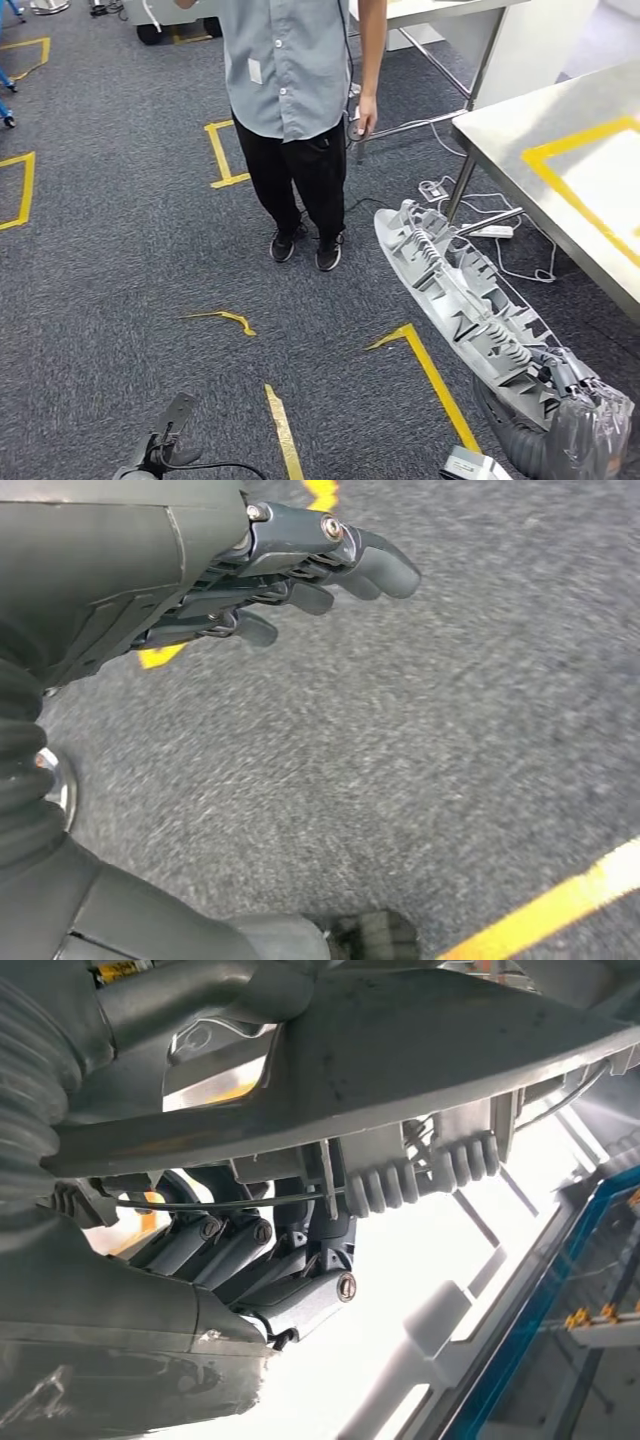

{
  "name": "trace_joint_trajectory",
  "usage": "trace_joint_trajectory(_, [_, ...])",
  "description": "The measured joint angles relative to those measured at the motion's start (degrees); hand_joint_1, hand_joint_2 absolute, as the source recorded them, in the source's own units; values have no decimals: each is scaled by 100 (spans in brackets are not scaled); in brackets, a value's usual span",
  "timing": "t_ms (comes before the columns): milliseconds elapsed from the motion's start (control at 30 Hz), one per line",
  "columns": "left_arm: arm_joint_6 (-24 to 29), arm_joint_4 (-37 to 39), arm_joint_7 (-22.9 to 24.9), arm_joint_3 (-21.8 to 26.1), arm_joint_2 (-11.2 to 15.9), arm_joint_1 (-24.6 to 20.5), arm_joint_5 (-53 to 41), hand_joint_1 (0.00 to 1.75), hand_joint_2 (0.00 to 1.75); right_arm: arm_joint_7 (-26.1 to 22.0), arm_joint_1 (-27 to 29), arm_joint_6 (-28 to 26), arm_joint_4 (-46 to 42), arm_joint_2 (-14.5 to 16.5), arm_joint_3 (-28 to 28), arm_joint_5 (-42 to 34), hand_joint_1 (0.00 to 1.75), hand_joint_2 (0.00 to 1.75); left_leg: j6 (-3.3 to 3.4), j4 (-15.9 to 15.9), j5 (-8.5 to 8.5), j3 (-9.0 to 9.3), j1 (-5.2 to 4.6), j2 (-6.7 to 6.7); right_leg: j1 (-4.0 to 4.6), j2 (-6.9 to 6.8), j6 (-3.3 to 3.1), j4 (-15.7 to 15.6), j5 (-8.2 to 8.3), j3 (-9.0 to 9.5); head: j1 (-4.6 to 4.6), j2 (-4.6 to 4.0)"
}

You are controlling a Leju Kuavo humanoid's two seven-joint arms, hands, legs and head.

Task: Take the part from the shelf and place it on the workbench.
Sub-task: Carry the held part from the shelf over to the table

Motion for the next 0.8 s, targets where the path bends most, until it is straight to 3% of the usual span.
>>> trace_joint_trajectory(67, [-2, 0, -9, 1, -3, 0, 0, 0, 175, 2, -4, 1, 0, 0, 3, -2, 175, 175, 19, -228, 16, 81, 4, -137, -15, 129, 79, -10, 42, -60, 3, 0])
trace_joint_trajectory(100, [-3, 0, -16, 1, -4, -3, 0, 0, 175, 4, 0, 1, 0, 0, 4, -3, 175, 175, 52, -243, 29, 76, -5, -73, -35, 195, 121, -35, 70, -90, 3, 0])
trace_joint_trajectory(133, [-4, -1, -24, 3, -3, -9, -1, 0, 175, 6, 9, 0, 0, 0, 6, -4, 175, 175, 93, -265, 48, 78, -11, -1, -40, 174, 153, -34, 70, -123, 6, 0])
trace_joint_trajectory(200, [-4, -1, -34, 6, 6, -20, -2, 0, 175, 10, 3, 0, 2, 0, 14, -7, 175, 175, 177, -307, 79, 86, -13, 150, -16, -117, 188, 226, -99, -278, 39, 0])
trace_joint_trajectory(267, [-11, -1, -37, 11, 19, -7, -3, 0, 175, 11, -17, 0, 6, 0, 25, -10, 175, 175, 222, -310, 73, 91, -41, 302, 7, -475, 200, 923, -463, -586, 66, 0])
trace_joint_trajectory(300, [-15, -1, -37, 13, 23, 5, -4, 0, 175, 14, -22, 1, 11, 0, 30, -11, 175, 175, 232, -308, 66, 92, -56, 385, 7, -545, 206, 1281, -610, -741, 66, 0])
trace_joint_trajectory(367, [-20, -1, -37, 14, 25, 14, -10, 0, 175, 22, -22, 1, 24, 0, 34, -13, 175, 175, 238, -305, 53, 100, -70, 542, 8, -584, 207, 1526, -635, -824, 67, 0])
trace_joint_trajectory(433, [-22, -1, -38, 14, 25, 10, -16, 0, 175, 27, -21, 1, 32, 0, 35, -13, 175, 175, 219, -303, 27, 133, -72, 681, 13, -682, 194, 892, -317, -443, 67, 0])
trace_joint_trajectory(500, [-25, -1, -46, 14, 28, 7, -17, 0, 175, 27, -32, 0, 38, 0, 40, -15, 175, 175, 176, -297, -9, 171, -87, 801, 52, -897, 148, 180, -121, -27, 66, 0])
trace_joint_trajectory(567, [-28, -1, -58, 14, 32, 5, -17, 0, 175, 30, -49, -1, 45, 0, 47, -19, 175, 175, 128, -286, -30, 190, -107, 893, 89, -958, 85, 2, -130, 77, 57, 0])
trace_joint_trajectory(633, [-31, -1, -64, 14, 32, -3, -17, 0, 175, 36, -51, -1, 48, -2, 47, -31, 175, 175, 70, -286, -42, 203, -106, 977, 85, -834, 21, 2, -107, 64, 55, 0])
trace_joint_trajectory(700, [-32, -1, -69, 14, 36, -17, -19, 0, 175, 43, -52, -1, 48, -4, 45, -58, 175, 175, 3, -160, -163, 163, -89, 832, 56, -718, -37, -17, -86, 59, 50, 0])
trace_joint_trajectory(733, [-34, -1, -71, 14, 37, -19, -20, 0, 175, 44, -59, -1, 48, -4, 48, -72, 175, 175, -23, 73, -313, 66, -79, 688, 35, -659, -62, -28, -74, 63, 39, 0])
trace_joint_trajectory(800, [-39, -1, -74, 14, 36, -5, -21, 0, 175, 45, -70, -2, 48, -4, 52, -84, 175, 175, -47, 856, -691, -294, -68, 450, 21, -529, -84, -28, -67, 55, 24, 0])
